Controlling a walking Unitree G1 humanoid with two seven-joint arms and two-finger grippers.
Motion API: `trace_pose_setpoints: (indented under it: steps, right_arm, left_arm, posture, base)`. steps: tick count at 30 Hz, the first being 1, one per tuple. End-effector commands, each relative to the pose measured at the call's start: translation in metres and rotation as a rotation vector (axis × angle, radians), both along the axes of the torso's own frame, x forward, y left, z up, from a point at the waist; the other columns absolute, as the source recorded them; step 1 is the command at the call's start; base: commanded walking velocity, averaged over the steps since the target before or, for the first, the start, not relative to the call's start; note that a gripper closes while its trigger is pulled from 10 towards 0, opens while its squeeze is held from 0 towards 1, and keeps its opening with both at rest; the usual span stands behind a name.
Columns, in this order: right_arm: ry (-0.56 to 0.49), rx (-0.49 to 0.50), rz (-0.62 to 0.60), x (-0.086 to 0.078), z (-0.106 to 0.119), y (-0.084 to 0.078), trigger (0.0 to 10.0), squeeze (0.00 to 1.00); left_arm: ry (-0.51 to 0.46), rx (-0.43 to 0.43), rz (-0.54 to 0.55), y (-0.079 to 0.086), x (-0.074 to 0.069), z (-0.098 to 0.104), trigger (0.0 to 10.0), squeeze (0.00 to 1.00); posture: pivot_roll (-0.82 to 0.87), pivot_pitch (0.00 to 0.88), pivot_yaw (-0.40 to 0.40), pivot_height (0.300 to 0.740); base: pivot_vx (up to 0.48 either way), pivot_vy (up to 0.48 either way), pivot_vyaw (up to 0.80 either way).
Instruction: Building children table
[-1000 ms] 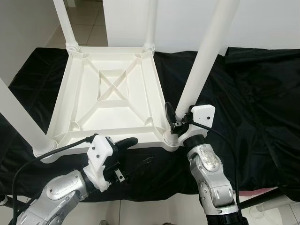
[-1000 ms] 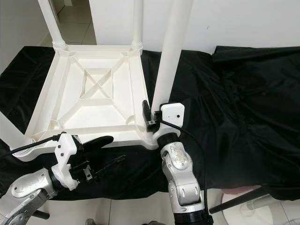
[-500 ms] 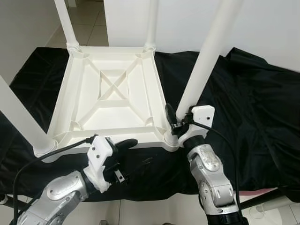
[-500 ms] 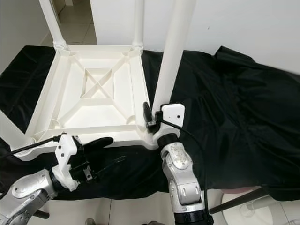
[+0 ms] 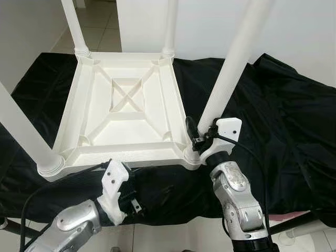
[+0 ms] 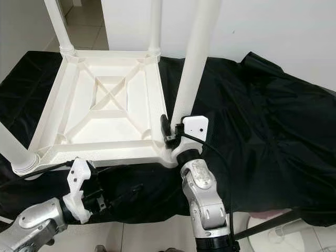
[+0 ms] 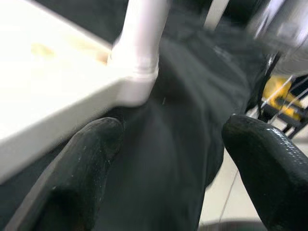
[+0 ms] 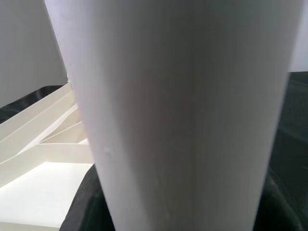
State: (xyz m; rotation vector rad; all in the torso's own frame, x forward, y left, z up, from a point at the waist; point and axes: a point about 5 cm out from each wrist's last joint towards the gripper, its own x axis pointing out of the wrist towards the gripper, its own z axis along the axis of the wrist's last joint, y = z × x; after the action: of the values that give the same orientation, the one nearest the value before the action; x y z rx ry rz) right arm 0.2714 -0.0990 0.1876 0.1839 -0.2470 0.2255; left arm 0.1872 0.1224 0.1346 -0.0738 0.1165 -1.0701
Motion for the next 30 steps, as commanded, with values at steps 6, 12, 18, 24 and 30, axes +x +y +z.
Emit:
trace_pose_setpoints:
  steps: [6, 12, 18, 24, 30]
  right_arm:
    - [0.115, 0.316, 0.027, -0.003, -0.011, 0.001, 10.0, 0.00]
    - [0.138, 0.403, 0.060, -0.008, -0.013, -0.004, 10.0, 0.00]
    - [0.161, 0.451, 0.080, -0.012, -0.017, -0.006, 10.0, 0.00]
    - [0.203, 0.525, 0.100, -0.017, -0.025, -0.014, 10.0, 0.00]
    - [0.228, 0.597, 0.117, -0.022, -0.031, -0.023, 10.0, 0.00]
  left_arm:
    - [0.041, 0.056, -0.049, 0.006, -0.003, -0.013, 10.0, 0.00]
    - [0.051, 0.074, -0.031, 0.012, -0.002, -0.016, 10.0, 0.00]
    - [0.049, 0.094, -0.006, 0.019, 0.001, -0.017, 10.0, 0.00]
    - [0.049, 0.146, 0.141, 0.041, 0.018, -0.027, 10.0, 0.00]
    - [-0.039, 0.171, 0.374, 0.055, 0.044, -0.023, 10.0, 0.00]
  posture:
    - [0.00, 0.126, -0.046, 0.740]
    - [0.00, 0.126, -0.042, 0.740]
    - [0.00, 0.126, -0.038, 0.740]
    - [0.00, 0.126, -0.030, 0.740]
    - [-0.01, 0.126, -0.023, 0.740]
  base:
    - [0.000, 0.000, 0.00]
    - [0.000, 0.000, 0.00]
    - [0.000, 0.000, 0.00]
    - [0.000, 0.000, 0.00]
    - [0.000, 0.000, 0.00]
